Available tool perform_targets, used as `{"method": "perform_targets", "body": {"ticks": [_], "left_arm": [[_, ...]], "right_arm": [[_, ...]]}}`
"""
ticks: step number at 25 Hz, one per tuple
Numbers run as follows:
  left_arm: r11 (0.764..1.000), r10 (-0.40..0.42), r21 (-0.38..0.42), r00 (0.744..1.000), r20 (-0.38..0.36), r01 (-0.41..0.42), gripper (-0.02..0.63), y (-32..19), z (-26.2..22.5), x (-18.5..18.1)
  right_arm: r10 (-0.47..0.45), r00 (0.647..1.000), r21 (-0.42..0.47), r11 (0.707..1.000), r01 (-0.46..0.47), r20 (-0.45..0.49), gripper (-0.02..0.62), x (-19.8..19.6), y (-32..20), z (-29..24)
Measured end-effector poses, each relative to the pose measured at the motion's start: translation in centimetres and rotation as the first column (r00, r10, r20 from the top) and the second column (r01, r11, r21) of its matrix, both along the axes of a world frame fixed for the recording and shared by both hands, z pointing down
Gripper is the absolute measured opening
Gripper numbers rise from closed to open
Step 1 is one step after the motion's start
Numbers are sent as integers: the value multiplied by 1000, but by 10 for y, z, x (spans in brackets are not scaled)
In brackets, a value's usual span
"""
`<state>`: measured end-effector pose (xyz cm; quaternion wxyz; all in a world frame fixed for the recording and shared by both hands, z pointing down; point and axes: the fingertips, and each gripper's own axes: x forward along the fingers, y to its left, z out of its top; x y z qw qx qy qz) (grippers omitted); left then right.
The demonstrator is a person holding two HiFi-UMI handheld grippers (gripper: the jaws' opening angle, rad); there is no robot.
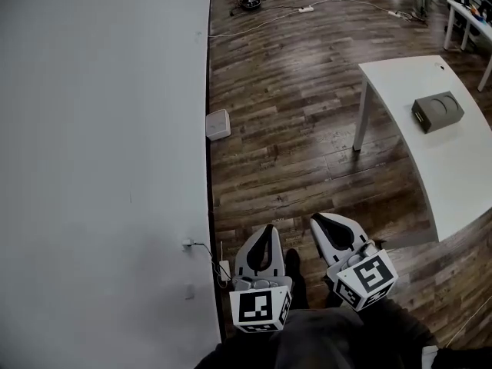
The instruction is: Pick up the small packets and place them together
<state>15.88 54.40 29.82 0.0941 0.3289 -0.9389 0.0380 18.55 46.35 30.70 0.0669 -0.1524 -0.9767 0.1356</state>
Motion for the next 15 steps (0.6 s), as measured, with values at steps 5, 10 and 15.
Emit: {"method": "perform_targets", "body": {"ticks": [5, 10, 15], "left_arm": [[999, 16, 28, 1000, 11, -16, -6, 17, -3, -80], [998, 16, 60, 1000, 8, -16, -6, 37, -6, -153], [996, 35, 80, 999, 11, -36, -6, 48, -13, -201]], "right_arm": [[19, 1000, 19, 1000, -19, -16, 6, -76, 14, 1], [12, 1000, 49, 999, -11, -28, 6, -143, 37, -1], [26, 999, 59, 998, -24, -26, 6, -192, 47, -9]]}}
